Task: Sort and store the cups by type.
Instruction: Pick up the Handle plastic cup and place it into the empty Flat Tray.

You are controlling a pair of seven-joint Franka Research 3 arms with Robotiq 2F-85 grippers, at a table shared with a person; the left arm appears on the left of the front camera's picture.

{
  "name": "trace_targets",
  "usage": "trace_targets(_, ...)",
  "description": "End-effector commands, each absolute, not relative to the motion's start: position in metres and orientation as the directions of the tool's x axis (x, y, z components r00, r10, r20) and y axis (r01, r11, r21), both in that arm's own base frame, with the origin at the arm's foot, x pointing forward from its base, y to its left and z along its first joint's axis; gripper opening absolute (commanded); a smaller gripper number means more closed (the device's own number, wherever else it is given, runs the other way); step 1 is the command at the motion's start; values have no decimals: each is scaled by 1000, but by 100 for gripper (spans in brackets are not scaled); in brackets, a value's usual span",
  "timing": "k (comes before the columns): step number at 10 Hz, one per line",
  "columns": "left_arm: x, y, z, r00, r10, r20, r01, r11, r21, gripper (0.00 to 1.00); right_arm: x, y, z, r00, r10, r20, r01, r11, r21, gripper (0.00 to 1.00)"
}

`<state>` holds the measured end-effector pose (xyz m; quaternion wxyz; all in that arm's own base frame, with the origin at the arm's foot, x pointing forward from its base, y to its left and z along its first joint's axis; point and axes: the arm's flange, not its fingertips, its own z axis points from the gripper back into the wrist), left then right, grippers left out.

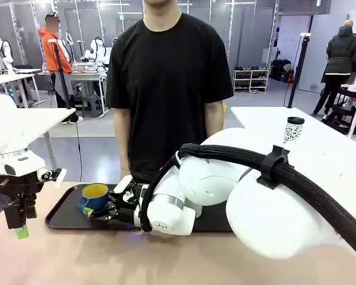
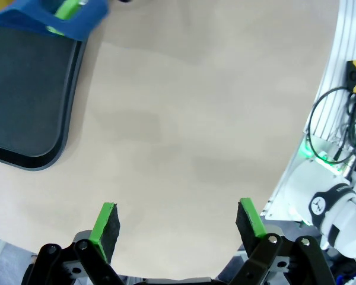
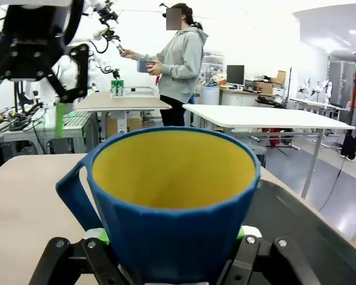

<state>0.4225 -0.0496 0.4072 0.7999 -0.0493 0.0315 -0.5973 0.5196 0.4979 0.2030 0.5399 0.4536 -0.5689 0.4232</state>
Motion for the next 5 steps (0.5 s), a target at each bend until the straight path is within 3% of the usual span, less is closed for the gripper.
trace_targets(1,423,-50,410,295,-956,4,949,292,-117,100,493,514,184,-45,-90,995,-951,310,-15,73)
trace_targets(5,423,-50,410,295,-956,4,949,292,-117,100,493,513,183,3,-67,998,-947,320,25,73)
